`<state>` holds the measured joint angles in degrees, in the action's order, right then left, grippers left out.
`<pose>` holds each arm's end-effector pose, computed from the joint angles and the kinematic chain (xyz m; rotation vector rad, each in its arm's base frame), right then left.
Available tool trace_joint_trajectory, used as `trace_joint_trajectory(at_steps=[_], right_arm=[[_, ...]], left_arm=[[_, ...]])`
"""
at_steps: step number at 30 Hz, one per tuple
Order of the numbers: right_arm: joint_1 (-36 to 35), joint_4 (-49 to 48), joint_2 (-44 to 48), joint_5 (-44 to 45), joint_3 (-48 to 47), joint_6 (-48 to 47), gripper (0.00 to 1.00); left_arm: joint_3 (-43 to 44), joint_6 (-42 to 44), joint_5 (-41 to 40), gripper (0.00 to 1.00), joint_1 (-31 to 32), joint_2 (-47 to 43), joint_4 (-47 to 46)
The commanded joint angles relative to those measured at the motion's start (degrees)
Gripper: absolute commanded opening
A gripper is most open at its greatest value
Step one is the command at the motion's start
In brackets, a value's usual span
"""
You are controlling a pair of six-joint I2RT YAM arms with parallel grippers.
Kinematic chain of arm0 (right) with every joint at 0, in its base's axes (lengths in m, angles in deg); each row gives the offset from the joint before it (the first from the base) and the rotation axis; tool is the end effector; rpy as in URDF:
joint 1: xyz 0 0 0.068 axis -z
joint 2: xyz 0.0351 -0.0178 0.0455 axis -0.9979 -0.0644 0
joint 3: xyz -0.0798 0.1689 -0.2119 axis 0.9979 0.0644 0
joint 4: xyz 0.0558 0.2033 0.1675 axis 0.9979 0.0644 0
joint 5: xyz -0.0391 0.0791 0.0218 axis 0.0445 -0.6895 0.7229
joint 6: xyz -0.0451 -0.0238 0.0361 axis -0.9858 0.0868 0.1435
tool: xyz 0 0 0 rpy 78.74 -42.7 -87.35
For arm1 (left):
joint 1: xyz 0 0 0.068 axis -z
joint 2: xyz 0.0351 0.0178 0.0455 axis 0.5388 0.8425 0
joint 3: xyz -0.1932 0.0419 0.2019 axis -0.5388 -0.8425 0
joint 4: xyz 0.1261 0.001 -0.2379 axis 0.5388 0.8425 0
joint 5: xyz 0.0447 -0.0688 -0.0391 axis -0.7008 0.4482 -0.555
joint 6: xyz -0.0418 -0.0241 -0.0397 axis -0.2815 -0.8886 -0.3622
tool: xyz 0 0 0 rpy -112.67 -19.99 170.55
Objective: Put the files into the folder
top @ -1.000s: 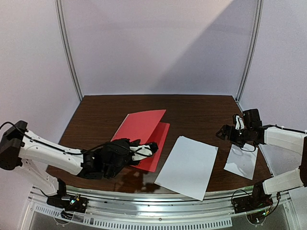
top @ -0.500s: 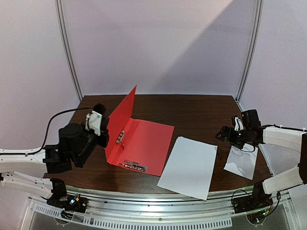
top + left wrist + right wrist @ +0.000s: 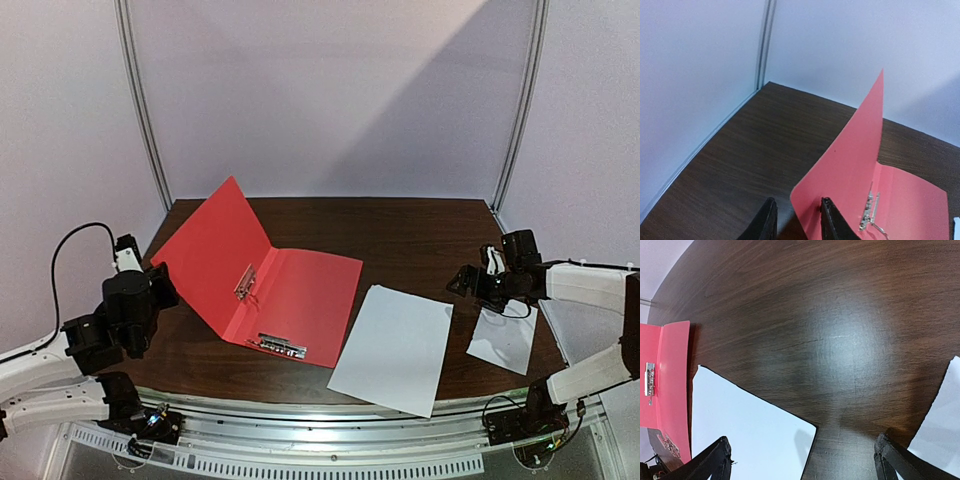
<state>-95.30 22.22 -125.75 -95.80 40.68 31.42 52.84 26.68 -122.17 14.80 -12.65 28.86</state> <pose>0.2500 0.0542 0.1678 0.2800 2.5257 0.6495 0.1303 -0.0821 0.2339 -0.4031 1.7032 -0.0309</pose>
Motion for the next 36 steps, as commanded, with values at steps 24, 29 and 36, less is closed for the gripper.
trace_joint_trajectory(at_steps=[24,29,36], right_arm=[[-13.19,-5.61,-4.18,-8.22,-8.88,-2.84,0.99],[-24.51,-11.65,-9.54,-9.79,-12.59,-4.09,0.98],[-35.4,-20.64,-24.38,-11.84,-24.67,0.35,0.84]], left_arm=[[12.22,-22.53,22.4,0.82,-25.16,-1.92,22.99],[15.0,-17.44,41.35,0.62,-22.48,0.25,11.39],[22.05,-6.02,39.17,0.54,-0.41,8.33,-0.26]])
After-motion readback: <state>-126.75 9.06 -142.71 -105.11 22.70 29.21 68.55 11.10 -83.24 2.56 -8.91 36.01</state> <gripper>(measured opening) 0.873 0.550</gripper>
